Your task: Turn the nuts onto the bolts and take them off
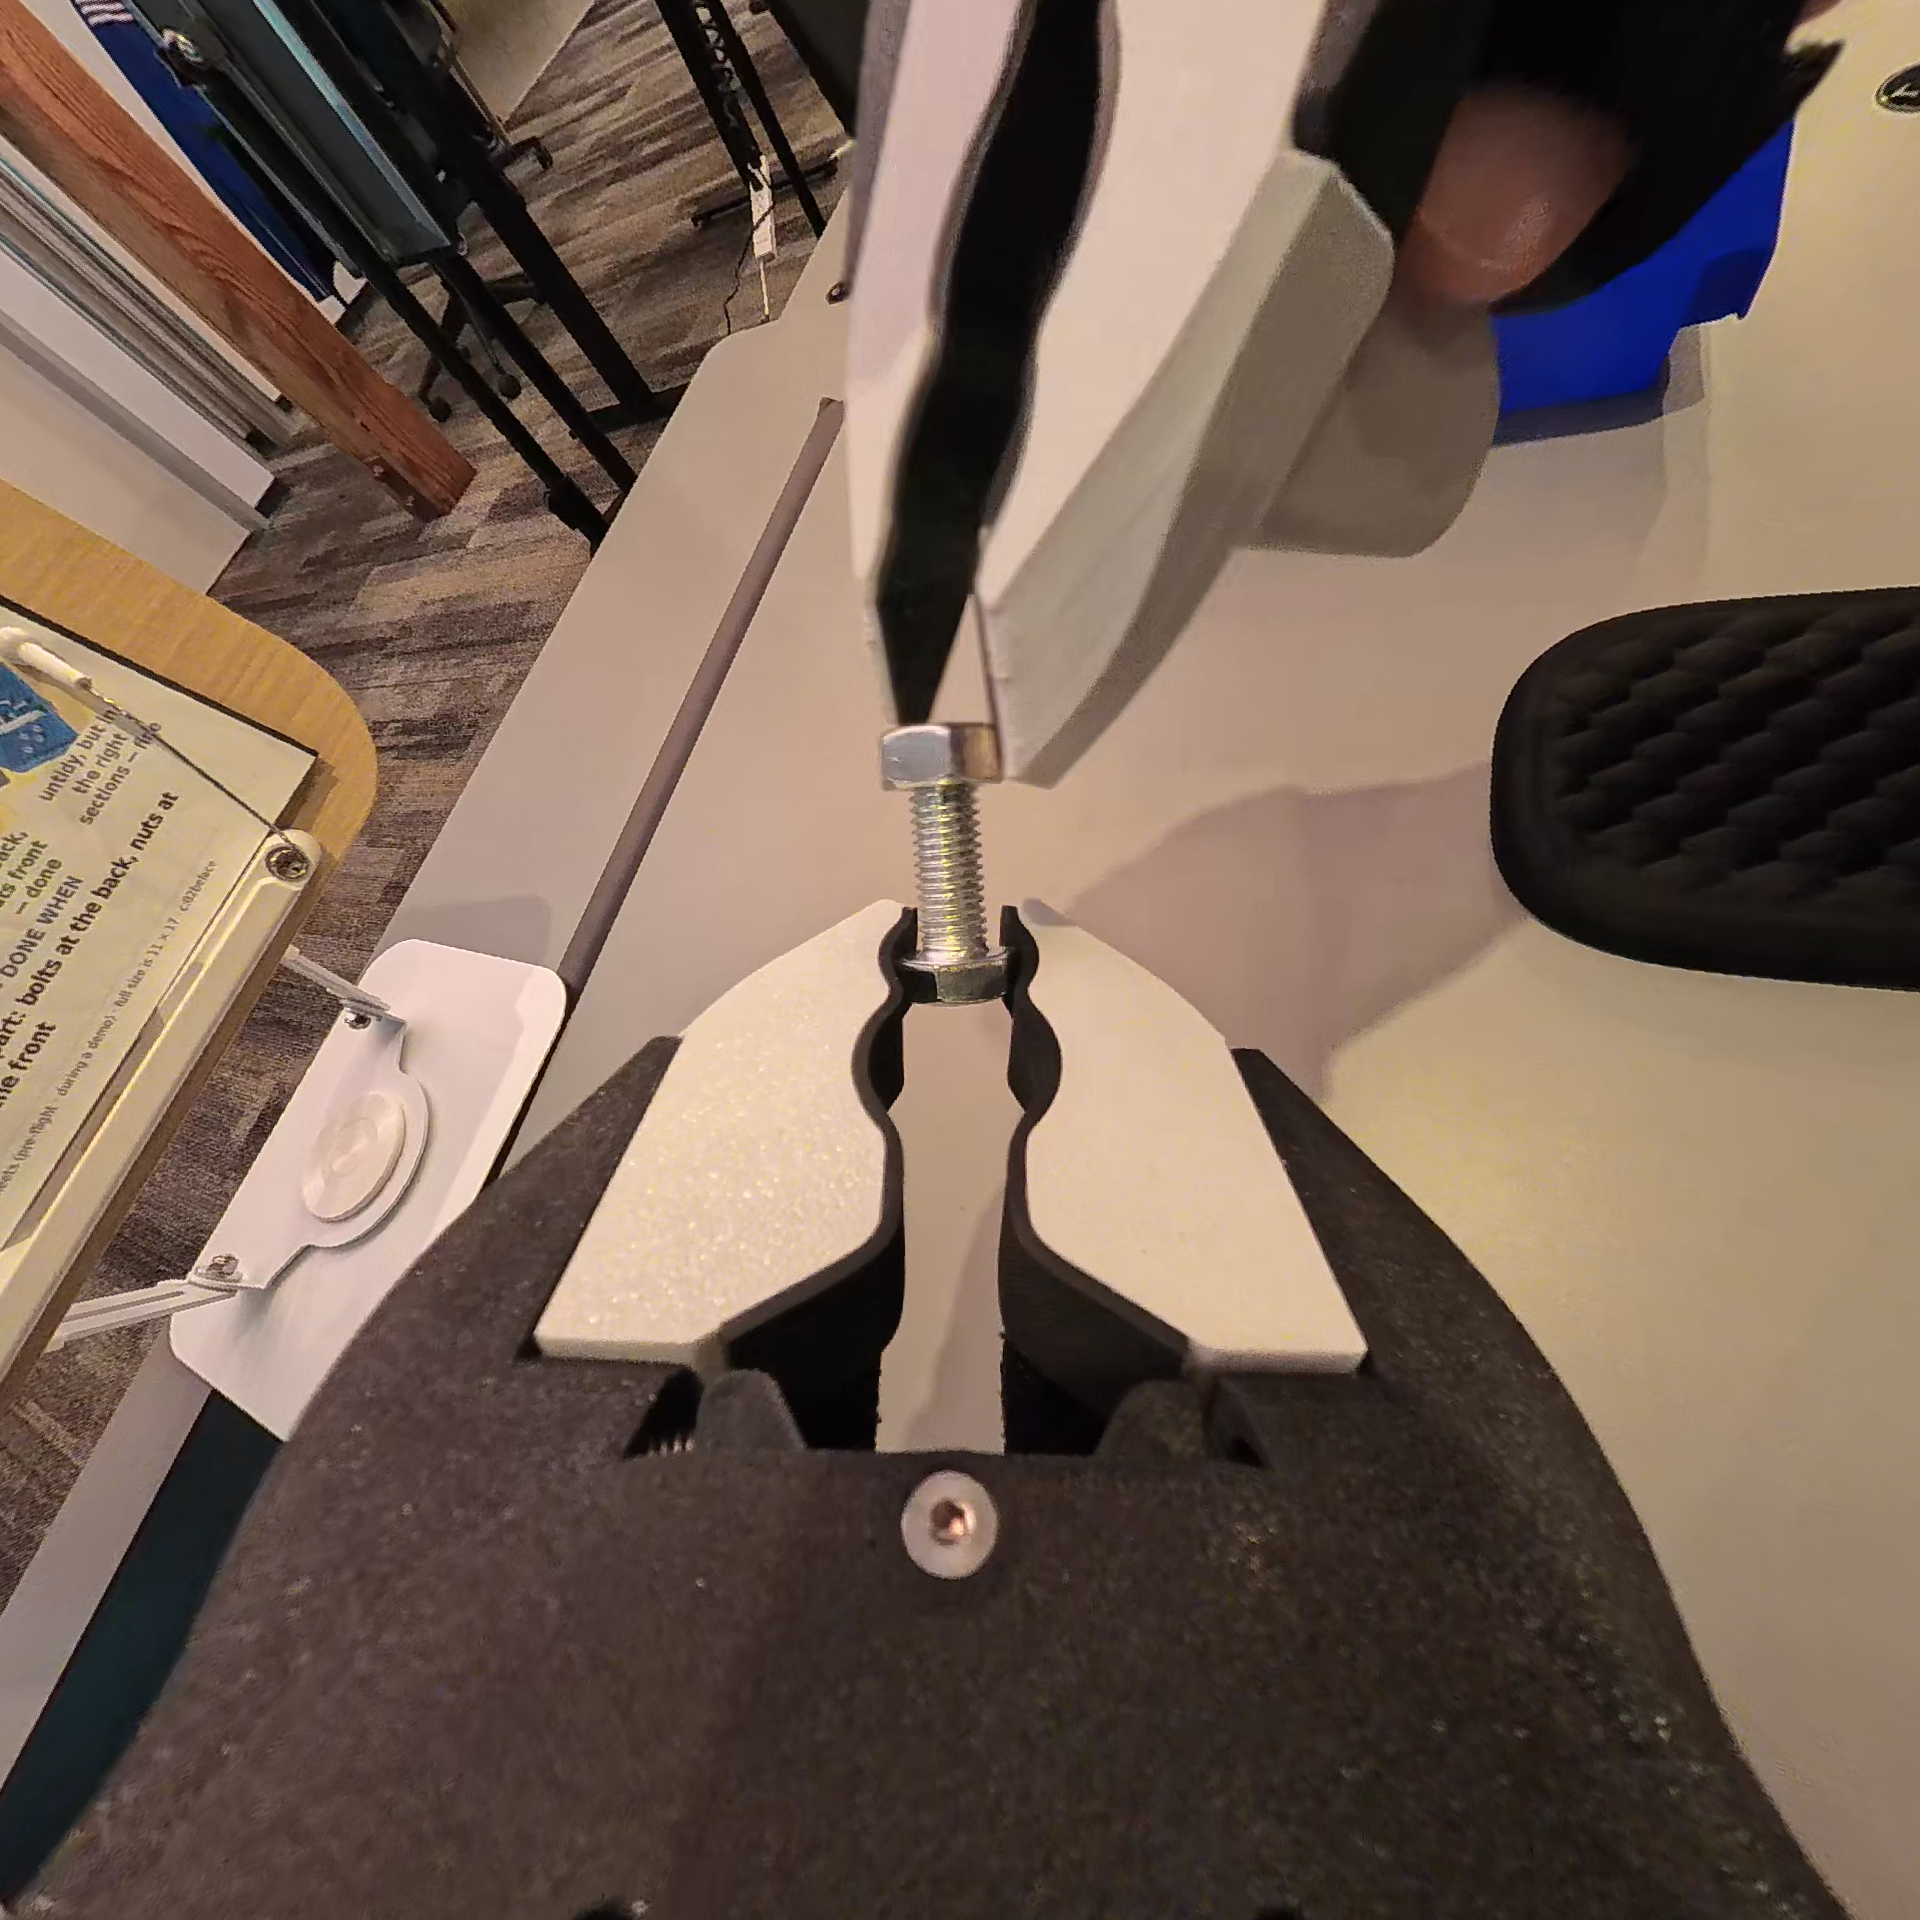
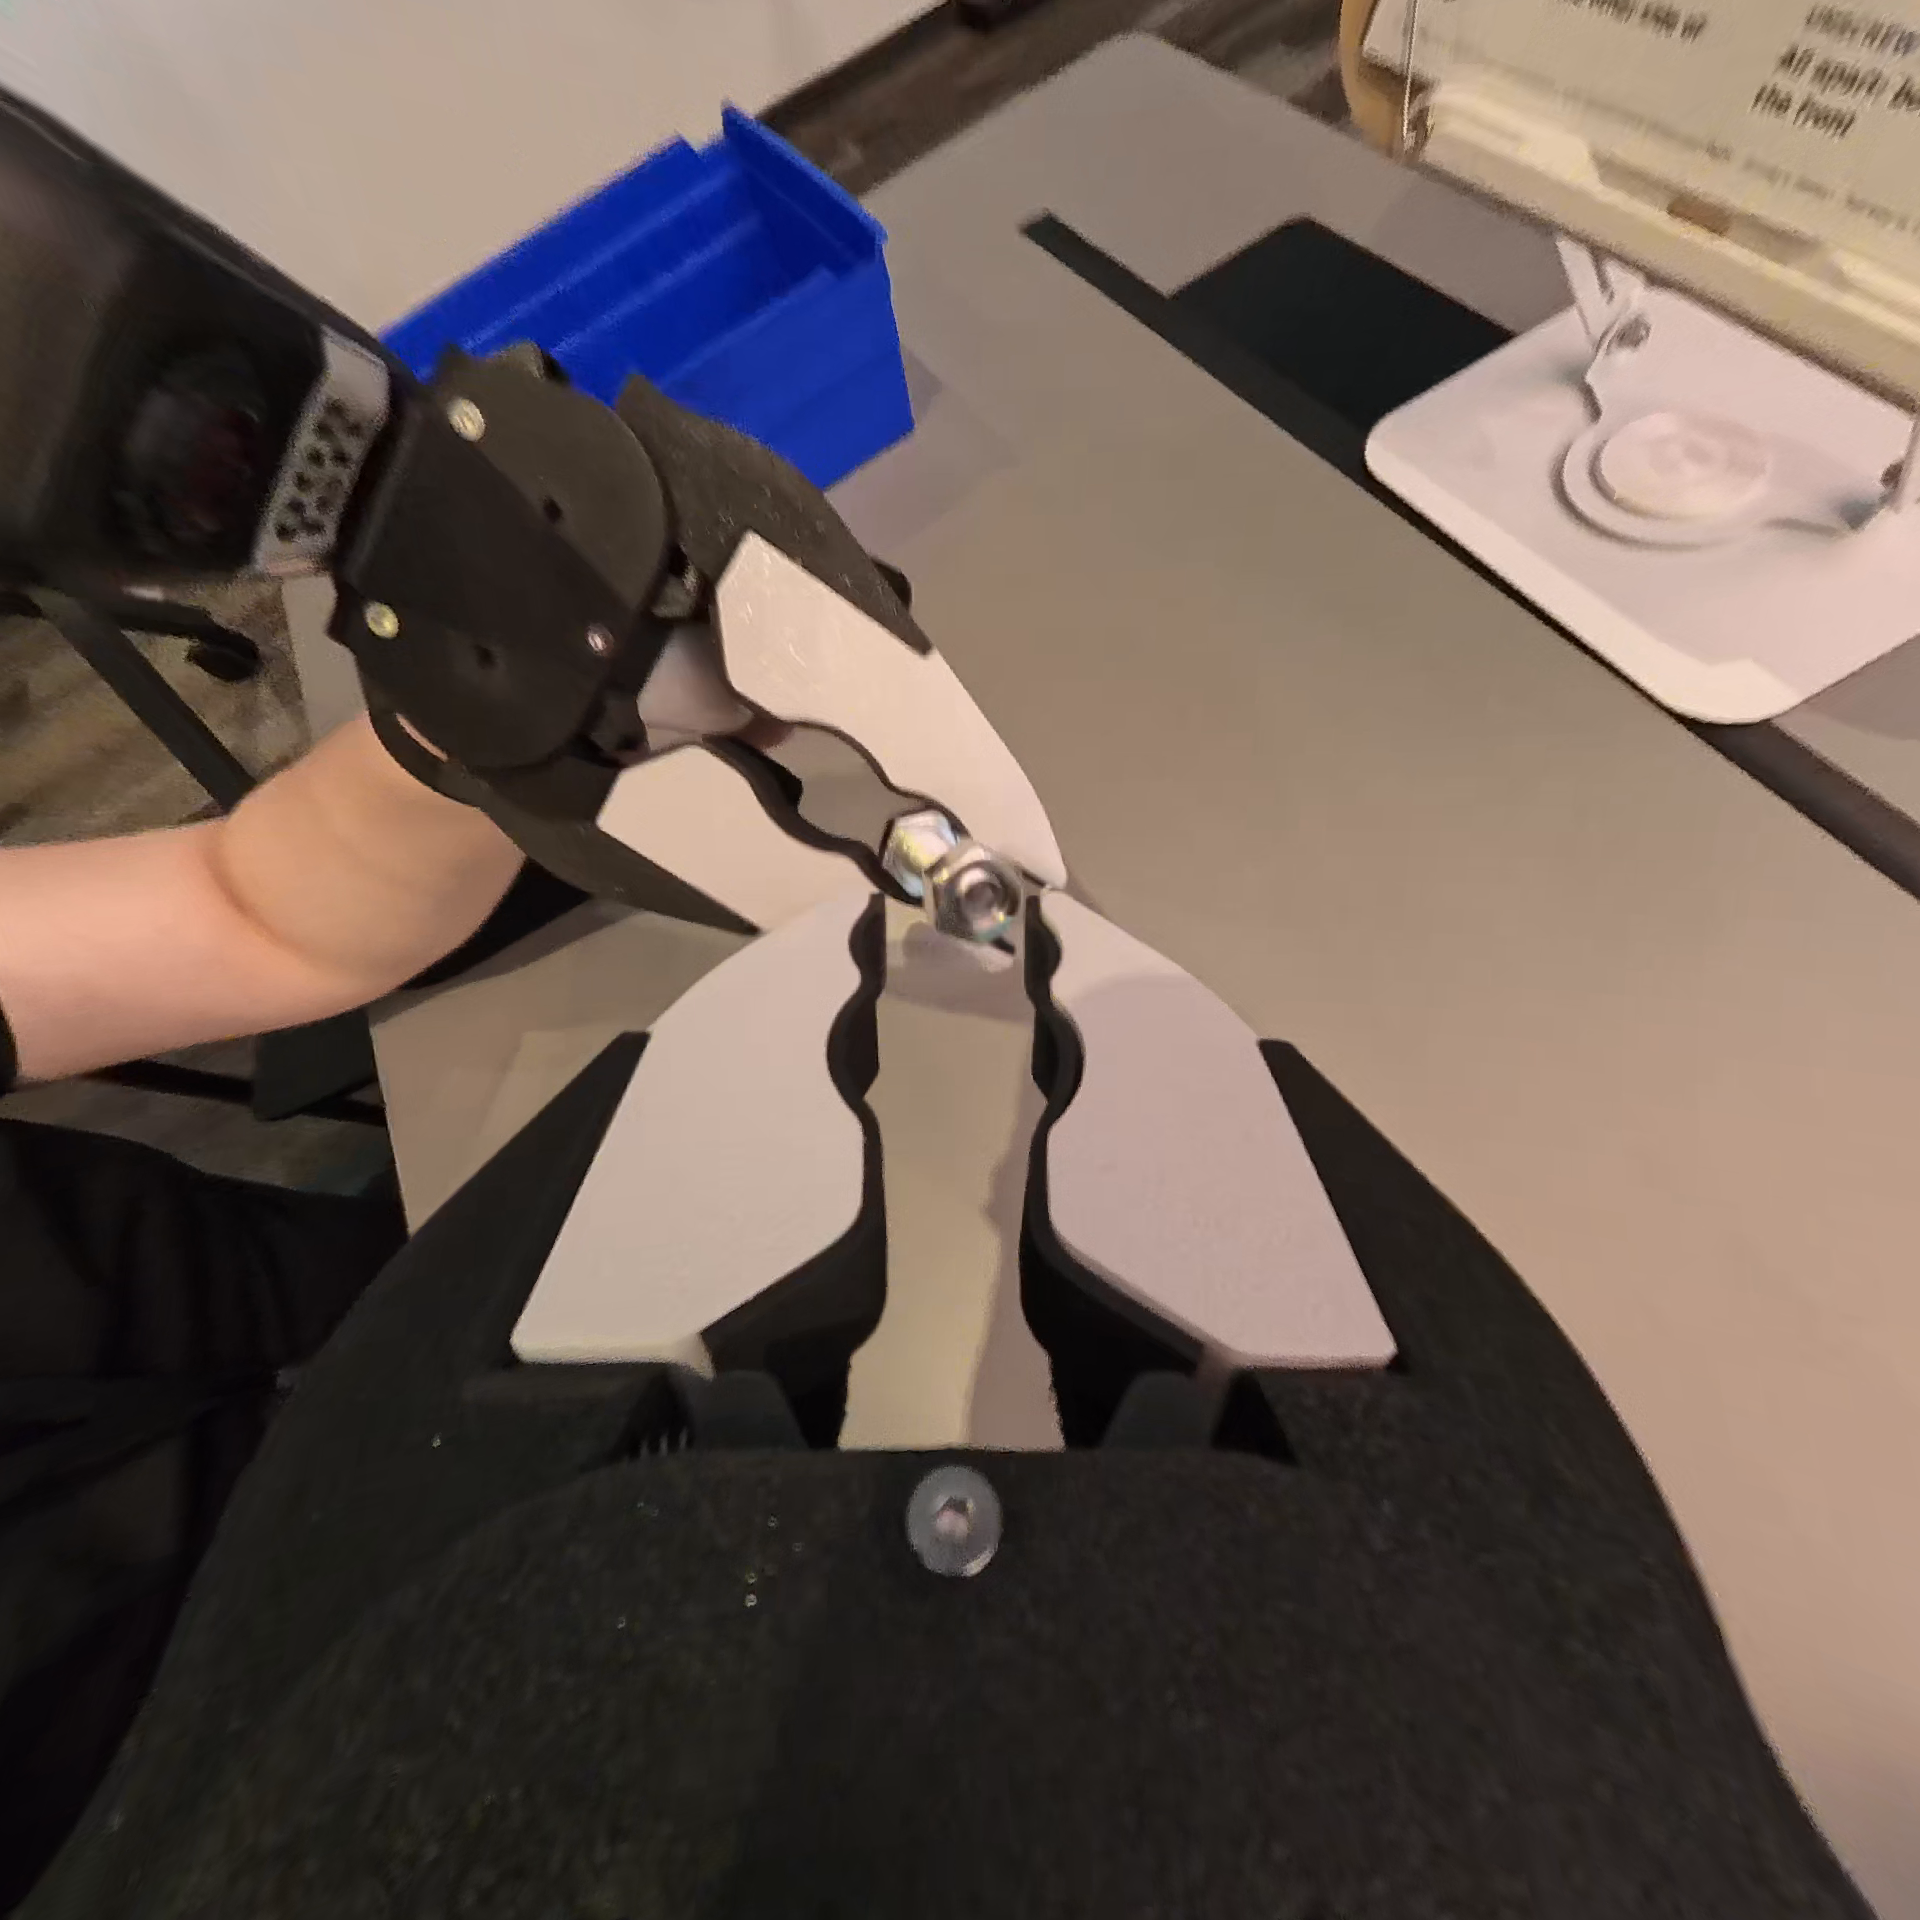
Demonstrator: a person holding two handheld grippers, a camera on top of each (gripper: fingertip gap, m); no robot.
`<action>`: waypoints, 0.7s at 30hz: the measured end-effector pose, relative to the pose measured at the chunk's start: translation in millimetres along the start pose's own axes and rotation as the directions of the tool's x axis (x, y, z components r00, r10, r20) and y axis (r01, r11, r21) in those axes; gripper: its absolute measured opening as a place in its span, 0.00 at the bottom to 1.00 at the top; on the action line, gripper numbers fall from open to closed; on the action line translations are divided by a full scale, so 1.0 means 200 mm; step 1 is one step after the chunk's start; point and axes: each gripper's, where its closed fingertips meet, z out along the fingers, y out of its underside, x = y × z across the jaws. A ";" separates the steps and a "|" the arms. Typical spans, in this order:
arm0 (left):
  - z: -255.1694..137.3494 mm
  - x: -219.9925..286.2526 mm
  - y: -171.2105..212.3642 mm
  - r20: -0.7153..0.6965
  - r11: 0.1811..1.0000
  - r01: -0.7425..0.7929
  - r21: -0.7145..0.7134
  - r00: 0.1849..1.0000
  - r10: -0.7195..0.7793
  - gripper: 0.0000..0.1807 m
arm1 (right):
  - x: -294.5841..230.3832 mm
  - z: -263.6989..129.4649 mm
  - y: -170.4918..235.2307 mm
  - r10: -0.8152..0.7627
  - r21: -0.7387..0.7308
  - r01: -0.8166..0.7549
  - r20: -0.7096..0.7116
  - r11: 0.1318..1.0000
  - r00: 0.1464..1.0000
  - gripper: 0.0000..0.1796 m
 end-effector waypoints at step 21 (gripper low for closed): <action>-0.04 -0.02 -0.05 0.027 0.998 -0.002 0.068 1.000 0.000 0.08 | -0.01 -0.02 -0.03 0.035 0.053 -0.037 0.039 0.998 0.999 0.13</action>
